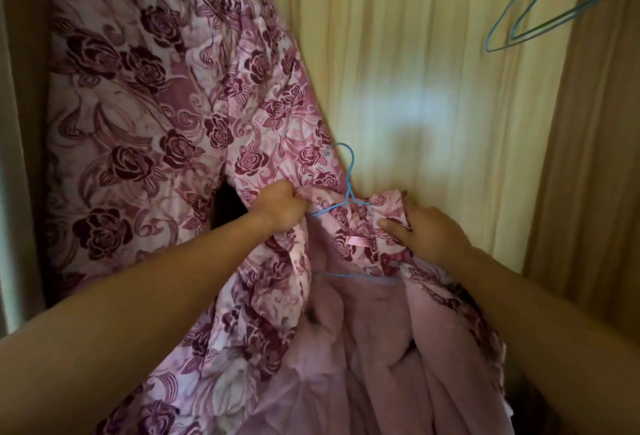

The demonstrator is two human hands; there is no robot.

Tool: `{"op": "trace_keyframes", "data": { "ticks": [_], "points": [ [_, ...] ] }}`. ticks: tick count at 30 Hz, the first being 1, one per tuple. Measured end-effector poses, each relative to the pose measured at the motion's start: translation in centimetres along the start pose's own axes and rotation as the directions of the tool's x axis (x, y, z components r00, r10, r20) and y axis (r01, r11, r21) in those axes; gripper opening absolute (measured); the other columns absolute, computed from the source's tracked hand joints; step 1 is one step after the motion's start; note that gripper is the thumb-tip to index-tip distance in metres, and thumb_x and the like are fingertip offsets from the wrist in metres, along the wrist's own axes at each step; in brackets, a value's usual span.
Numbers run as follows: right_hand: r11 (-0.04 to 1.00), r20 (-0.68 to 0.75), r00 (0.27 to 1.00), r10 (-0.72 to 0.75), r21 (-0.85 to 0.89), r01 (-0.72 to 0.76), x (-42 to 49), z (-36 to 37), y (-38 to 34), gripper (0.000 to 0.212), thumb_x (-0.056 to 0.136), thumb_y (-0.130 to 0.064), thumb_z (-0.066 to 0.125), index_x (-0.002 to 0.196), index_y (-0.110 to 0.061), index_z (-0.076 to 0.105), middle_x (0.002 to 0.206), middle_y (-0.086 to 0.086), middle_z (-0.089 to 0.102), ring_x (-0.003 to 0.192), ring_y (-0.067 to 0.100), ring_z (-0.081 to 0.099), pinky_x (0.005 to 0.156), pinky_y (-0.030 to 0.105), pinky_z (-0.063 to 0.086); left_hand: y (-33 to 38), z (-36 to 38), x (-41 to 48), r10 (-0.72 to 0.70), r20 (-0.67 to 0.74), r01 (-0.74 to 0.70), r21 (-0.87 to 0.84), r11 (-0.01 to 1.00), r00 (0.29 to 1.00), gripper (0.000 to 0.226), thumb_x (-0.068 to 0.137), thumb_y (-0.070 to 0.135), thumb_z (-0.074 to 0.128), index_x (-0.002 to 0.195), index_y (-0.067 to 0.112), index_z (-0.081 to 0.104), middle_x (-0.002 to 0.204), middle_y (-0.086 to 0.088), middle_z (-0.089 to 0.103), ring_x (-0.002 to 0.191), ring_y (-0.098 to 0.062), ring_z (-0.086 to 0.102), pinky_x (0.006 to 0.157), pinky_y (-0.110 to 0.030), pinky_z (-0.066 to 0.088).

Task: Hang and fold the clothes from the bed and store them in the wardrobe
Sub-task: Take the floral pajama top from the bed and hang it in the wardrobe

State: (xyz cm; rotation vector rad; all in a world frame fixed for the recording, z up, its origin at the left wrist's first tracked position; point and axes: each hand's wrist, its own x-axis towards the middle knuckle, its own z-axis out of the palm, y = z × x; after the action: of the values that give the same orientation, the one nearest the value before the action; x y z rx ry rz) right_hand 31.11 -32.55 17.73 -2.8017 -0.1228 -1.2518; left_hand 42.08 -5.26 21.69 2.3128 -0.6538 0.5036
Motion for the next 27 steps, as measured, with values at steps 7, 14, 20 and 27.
{"op": "trace_keyframes", "data": {
  "ticks": [7, 14, 20, 27],
  "points": [
    [0.994, -0.142, 0.986, 0.084, -0.055, -0.093, 3.0, -3.0, -0.1, 0.059, 0.089, -0.071, 0.050, 0.119, -0.022, 0.062, 0.095, 0.014, 0.072, 0.090, 0.038, 0.068, 0.070, 0.038, 0.054, -0.9, -2.6, 0.6, 0.226, 0.081, -0.199, -0.254, 0.947, 0.971, 0.033, 0.096, -0.005, 0.048, 0.117, 0.004, 0.072, 0.114, -0.010, 0.071, 0.103, -0.013, 0.068, 0.079, -0.002, 0.041],
    [0.983, -0.309, 0.938, 0.159, 0.135, -0.122, 7.8, -6.7, -0.2, 0.060, 0.086, -0.078, 0.044, 0.106, -0.024, 0.064, 0.088, 0.009, 0.074, 0.084, 0.035, 0.069, 0.066, 0.034, 0.048, -0.9, -8.5, 0.8, 0.398, -0.083, -0.352, 0.328, 0.877, 0.913, 0.053, 0.097, 0.061, 0.042, 0.146, 0.051, 0.027, 0.080, 0.005, 0.069, 0.088, -0.023, 0.069, 0.078, -0.039, 0.057],
    [0.990, -0.348, 0.927, 0.138, 0.068, -0.121, 14.3, -10.6, -2.3, 0.076, 0.080, -0.088, 0.029, 0.105, -0.026, 0.065, 0.088, 0.008, 0.073, 0.085, 0.034, 0.068, 0.065, 0.034, 0.046, 3.8, -16.4, 4.3, 0.502, -0.344, -0.183, 0.652, 0.736, 0.794, 0.036, 0.100, 0.058, 0.031, 0.128, 0.036, 0.038, 0.094, -0.008, 0.071, 0.086, -0.034, 0.068, 0.059, -0.035, 0.040],
    [0.984, -0.190, 0.970, 0.154, 0.116, -0.133, 19.3, -10.8, -2.8, 0.052, 0.095, -0.064, 0.048, 0.116, -0.017, 0.058, 0.106, 0.014, 0.071, 0.095, 0.034, 0.066, 0.080, 0.039, 0.053, 5.1, -23.6, 6.9, 0.474, -0.392, -0.019, 0.755, 0.656, 0.788, 0.033, 0.099, 0.059, 0.032, 0.113, 0.031, 0.043, 0.095, -0.010, 0.070, 0.087, -0.036, 0.067, 0.060, -0.035, 0.037]
  ]
}}
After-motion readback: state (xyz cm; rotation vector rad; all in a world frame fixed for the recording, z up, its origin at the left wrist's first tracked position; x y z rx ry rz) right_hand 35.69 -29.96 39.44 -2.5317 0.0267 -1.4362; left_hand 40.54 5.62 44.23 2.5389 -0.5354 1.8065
